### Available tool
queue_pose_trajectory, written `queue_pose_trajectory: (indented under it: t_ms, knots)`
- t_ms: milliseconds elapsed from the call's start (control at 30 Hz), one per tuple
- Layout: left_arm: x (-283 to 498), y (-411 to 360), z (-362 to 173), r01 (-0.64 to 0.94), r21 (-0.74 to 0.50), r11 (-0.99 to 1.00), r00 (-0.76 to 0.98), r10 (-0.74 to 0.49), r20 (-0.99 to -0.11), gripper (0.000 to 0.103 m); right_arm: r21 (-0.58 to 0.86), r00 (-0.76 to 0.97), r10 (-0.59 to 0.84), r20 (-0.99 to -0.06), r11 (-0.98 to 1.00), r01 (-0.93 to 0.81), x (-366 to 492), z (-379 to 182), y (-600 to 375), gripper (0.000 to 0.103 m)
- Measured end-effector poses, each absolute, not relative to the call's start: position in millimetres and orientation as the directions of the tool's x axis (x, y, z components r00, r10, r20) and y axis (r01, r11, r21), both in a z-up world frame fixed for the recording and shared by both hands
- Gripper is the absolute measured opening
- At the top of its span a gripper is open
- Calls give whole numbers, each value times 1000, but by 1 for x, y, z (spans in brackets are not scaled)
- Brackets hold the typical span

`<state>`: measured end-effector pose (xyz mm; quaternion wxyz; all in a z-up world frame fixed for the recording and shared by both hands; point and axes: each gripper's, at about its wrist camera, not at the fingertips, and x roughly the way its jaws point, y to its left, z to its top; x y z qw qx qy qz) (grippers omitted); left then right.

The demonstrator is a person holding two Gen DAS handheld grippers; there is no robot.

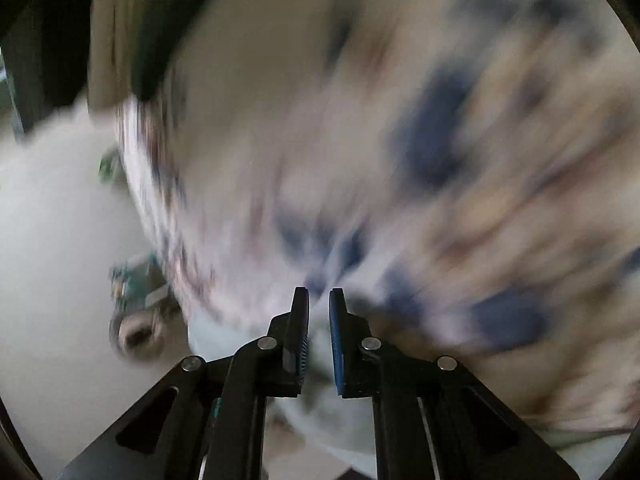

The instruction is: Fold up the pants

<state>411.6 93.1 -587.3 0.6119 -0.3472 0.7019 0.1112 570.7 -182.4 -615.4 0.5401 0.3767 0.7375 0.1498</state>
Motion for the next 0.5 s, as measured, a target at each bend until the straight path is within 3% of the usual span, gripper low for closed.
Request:
queue_pose_trajectory:
  t_ms: [100, 167, 233, 333, 400, 500]
  knots:
    - [407, 97, -576, -629, -288, 722, 3, -368, -930, 43, 658, -137, 719, -682, 684, 316, 578, -587, -208, 13]
    - [408, 98, -561, -621, -323, 715, 42, -381, -924, 43, 662, -203, 692, -693, 722, 201, 566, -567, -188, 27]
    - [415, 94, -543, -593, -356, 722, 86, -382, -920, 43, 701, -278, 708, -649, 699, 141, 546, -560, -168, 54]
    - [429, 95, -527, -549, -382, 743, 141, -368, -919, 43, 722, -359, 712, -604, 679, 133, 511, -575, -139, 55]
    - [440, 104, -527, -529, -361, 768, 162, -327, -931, 43, 637, -271, 663, -698, 747, 189, 505, -601, -146, 50]
    - [451, 130, -538, -554, -319, 769, 168, -272, -947, 43, 623, -148, 702, -697, 694, 360, 492, -623, -165, 47]
